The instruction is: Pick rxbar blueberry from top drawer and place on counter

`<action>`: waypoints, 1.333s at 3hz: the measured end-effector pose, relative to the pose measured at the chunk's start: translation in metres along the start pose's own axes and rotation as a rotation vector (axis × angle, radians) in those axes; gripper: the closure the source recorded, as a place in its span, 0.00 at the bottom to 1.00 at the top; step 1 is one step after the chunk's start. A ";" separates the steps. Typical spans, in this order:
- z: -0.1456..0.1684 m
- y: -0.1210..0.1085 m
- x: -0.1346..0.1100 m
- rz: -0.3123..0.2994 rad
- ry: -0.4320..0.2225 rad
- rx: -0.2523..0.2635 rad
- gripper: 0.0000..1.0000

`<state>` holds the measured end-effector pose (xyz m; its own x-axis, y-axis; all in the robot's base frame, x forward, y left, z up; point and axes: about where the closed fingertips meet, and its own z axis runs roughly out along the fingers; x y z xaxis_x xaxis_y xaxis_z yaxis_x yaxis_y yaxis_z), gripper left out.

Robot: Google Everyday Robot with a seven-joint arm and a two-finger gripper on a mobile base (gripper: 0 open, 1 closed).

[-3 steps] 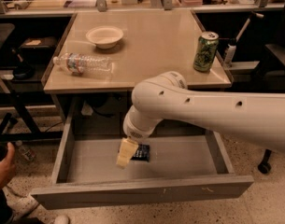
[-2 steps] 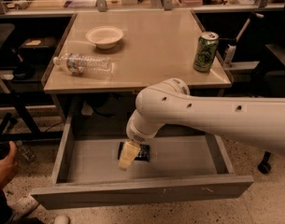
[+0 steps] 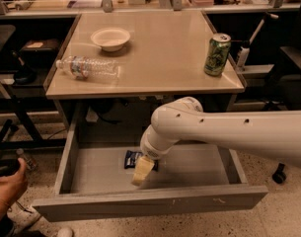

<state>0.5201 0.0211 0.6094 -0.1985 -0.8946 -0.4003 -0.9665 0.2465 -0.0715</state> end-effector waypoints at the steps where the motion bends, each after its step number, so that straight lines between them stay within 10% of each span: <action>1: 0.006 0.004 0.005 -0.001 0.006 -0.015 0.00; 4: 0.017 0.014 0.013 0.006 0.013 -0.049 0.00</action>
Offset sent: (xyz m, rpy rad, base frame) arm -0.0178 -0.0035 -0.0279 -0.0041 0.0611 0.0125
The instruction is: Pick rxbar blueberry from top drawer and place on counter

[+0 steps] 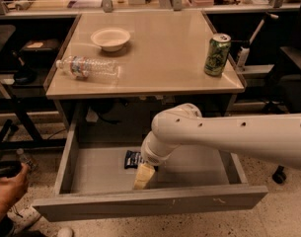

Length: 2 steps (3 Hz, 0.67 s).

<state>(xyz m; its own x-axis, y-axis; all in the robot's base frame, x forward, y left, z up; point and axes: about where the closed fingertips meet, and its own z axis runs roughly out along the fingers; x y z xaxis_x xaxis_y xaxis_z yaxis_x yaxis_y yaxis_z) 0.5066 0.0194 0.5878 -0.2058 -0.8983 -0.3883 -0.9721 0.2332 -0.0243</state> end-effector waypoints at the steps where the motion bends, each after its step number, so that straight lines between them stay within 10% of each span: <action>1: 0.006 0.004 0.002 0.005 0.009 -0.019 0.00; 2: 0.006 0.004 0.002 0.005 0.009 -0.019 0.19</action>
Offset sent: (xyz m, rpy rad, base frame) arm -0.0035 0.0010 -0.0059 -0.0043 0.0202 0.0029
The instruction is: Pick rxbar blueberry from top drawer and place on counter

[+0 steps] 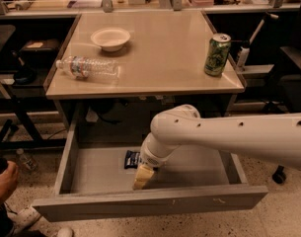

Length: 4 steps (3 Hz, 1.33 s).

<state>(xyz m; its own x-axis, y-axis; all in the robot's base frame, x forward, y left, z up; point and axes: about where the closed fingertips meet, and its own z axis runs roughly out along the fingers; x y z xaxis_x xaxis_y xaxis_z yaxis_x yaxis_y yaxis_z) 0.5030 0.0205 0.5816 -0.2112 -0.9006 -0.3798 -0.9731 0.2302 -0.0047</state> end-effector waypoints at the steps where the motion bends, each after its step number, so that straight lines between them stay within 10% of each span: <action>1: 0.000 0.000 0.000 0.000 0.000 0.000 0.42; 4: 0.000 0.000 0.000 0.000 0.000 0.000 1.00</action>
Offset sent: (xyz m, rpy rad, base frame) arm 0.0000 0.0000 0.0000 0.0000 0.0000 0.0000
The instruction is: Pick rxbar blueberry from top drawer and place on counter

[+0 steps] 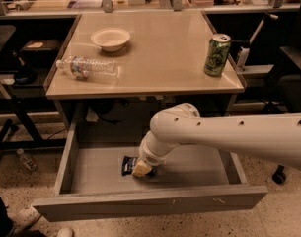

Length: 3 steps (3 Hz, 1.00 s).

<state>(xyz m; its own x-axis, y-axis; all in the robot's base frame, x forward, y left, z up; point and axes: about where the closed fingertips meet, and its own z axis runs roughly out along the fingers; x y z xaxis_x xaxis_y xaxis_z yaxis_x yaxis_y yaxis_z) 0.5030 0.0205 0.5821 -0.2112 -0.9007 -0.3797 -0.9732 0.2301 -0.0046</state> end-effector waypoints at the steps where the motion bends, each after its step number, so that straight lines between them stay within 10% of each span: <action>1: -0.007 0.000 -0.003 0.000 0.000 0.000 1.00; 3: -0.028 -0.004 -0.009 0.010 -0.004 0.002 1.00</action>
Offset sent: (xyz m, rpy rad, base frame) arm 0.0140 -0.0066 0.0916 0.0203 -0.0365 0.0028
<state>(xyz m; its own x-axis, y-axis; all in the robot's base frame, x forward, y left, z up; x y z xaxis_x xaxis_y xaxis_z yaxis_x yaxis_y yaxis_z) 0.5063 0.0170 0.6116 -0.2207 -0.8967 -0.3837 -0.9708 0.2400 -0.0025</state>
